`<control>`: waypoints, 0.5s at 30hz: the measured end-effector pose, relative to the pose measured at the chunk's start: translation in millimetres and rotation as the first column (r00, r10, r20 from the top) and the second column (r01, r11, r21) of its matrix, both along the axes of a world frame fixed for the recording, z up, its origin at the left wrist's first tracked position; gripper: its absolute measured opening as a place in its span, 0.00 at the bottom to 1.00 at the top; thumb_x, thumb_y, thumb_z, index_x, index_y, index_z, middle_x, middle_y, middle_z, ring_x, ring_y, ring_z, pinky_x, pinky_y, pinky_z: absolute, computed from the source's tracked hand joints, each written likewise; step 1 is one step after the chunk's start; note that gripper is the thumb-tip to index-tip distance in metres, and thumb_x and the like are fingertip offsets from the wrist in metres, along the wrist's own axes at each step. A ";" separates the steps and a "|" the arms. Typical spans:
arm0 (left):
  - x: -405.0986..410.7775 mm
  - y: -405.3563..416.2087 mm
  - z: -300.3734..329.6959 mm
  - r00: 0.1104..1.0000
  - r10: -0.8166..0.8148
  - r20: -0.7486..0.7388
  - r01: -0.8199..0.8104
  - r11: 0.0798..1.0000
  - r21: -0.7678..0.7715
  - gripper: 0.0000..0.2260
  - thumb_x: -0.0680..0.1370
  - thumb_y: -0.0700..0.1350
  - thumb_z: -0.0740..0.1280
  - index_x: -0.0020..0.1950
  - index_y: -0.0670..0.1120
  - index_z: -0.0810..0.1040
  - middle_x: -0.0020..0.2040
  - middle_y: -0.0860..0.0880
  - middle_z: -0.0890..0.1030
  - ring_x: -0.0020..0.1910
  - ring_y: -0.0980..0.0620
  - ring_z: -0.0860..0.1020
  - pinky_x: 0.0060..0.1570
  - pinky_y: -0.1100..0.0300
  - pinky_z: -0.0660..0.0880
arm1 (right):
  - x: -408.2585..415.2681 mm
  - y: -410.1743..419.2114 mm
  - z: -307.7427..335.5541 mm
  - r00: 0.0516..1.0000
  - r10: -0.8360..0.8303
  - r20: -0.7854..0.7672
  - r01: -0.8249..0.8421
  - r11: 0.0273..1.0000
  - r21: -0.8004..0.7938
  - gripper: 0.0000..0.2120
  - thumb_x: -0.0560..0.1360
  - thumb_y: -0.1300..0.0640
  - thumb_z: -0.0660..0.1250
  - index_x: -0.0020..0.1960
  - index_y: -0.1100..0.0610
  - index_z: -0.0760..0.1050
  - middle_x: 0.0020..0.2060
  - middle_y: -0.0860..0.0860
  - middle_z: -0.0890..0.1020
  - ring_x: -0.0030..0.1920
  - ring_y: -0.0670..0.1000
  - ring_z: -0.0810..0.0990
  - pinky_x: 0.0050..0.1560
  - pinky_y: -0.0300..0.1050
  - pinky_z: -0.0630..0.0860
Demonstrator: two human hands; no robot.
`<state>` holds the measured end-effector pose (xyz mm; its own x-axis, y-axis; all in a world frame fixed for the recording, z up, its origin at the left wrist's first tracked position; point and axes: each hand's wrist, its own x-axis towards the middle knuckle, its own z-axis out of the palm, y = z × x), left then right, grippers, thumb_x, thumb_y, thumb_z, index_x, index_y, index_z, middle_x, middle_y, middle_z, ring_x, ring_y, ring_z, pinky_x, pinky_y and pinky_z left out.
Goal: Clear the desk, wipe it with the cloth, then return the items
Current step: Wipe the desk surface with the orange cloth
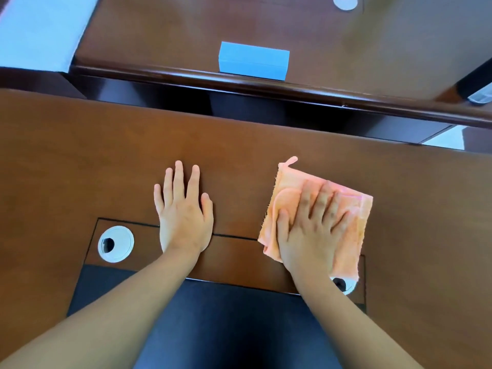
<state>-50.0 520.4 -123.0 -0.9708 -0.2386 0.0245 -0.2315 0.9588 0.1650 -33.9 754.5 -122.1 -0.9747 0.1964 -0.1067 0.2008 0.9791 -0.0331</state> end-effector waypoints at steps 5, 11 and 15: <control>-0.3 -1.4 -0.9 1.000 -0.012 0.007 0.012 1.000 -0.021 0.27 0.86 0.55 0.47 0.85 0.52 0.57 0.86 0.45 0.54 0.85 0.44 0.51 0.82 0.40 0.51 | -26.7 -66.6 1.7 0.997 0.074 0.012 -0.073 0.994 -0.077 0.38 0.84 0.34 0.41 0.87 0.53 0.45 0.86 0.60 0.48 0.85 0.67 0.46 0.80 0.73 0.42; -1.2 -2.1 2.8 1.000 -0.005 0.010 0.005 1.000 0.016 0.25 0.86 0.54 0.50 0.84 0.53 0.60 0.86 0.47 0.55 0.85 0.45 0.51 0.83 0.42 0.50 | -43.8 -90.8 0.1 0.978 0.207 -0.027 -0.209 0.966 -0.152 0.37 0.84 0.32 0.42 0.87 0.49 0.46 0.86 0.56 0.45 0.85 0.63 0.43 0.81 0.70 0.40; -7.4 -2.3 10.6 0.999 0.030 -0.032 -0.029 0.999 0.045 0.20 0.84 0.50 0.59 0.76 0.51 0.71 0.80 0.44 0.66 0.80 0.42 0.63 0.79 0.42 0.58 | -47.6 -58.0 -2.2 0.958 0.279 -0.067 -0.287 0.943 -0.166 0.36 0.83 0.30 0.42 0.87 0.44 0.47 0.87 0.51 0.47 0.86 0.59 0.46 0.83 0.65 0.42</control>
